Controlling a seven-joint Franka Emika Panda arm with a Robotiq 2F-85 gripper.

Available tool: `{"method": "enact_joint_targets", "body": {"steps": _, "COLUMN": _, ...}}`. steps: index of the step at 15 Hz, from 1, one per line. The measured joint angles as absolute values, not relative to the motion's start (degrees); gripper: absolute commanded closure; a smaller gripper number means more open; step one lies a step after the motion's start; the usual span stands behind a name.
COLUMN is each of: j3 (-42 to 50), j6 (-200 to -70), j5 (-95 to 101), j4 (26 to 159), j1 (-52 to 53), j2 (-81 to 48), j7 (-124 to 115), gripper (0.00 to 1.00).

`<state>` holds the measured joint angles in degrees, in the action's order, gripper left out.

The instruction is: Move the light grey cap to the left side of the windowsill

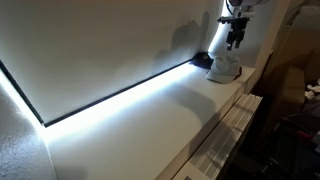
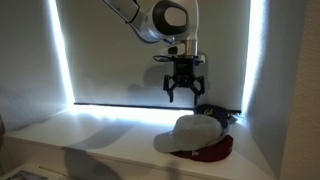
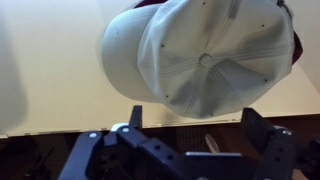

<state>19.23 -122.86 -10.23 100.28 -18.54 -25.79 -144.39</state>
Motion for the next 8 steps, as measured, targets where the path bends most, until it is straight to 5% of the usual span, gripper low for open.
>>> {"method": "enact_joint_targets", "body": {"steps": 8, "j3": 20.21, "j6": -123.05, "j5": -3.90, "j4": 97.75, "j1": -15.06, "j2": -34.18, "j7": -150.05, "gripper": 0.00}}
